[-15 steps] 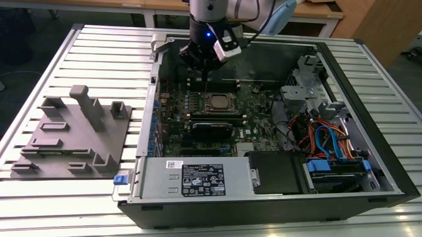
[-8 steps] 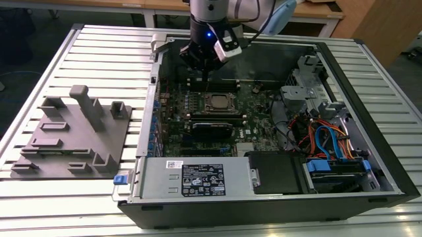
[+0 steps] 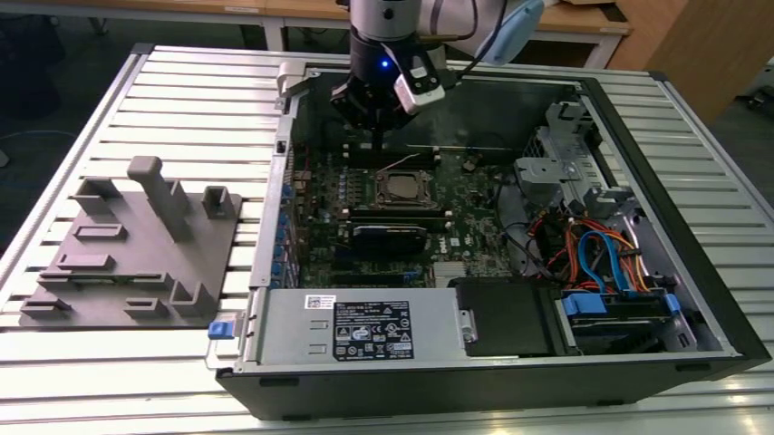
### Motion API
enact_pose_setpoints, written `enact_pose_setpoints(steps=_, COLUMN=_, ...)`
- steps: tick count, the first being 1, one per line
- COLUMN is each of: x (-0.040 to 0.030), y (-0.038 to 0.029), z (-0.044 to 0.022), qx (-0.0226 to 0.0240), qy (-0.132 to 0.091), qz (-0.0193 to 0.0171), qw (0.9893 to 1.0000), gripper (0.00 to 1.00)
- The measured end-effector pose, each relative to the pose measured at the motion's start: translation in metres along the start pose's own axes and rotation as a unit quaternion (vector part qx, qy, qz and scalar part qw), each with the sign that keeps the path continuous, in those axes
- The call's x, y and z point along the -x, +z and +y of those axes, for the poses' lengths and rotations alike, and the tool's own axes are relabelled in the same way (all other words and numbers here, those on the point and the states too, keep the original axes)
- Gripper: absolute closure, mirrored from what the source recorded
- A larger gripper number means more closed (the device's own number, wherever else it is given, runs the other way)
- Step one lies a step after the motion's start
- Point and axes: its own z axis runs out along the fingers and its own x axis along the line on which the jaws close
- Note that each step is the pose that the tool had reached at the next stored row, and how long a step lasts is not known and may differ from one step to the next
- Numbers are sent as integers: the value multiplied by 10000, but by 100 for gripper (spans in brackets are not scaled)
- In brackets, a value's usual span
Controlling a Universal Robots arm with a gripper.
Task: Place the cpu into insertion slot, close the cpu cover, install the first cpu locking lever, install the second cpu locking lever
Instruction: 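Install the first cpu locking lever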
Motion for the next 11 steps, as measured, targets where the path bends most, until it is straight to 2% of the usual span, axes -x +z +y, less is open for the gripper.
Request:
enact_pose_setpoints(steps=9, x=1, y=2, z=-1, qx=0, qy=0, qz=0, qw=10000, gripper=90)
enact_pose_setpoints(steps=11, x=1, y=4, z=-15, qx=27, qy=13, qz=0, qw=10000, gripper=90)
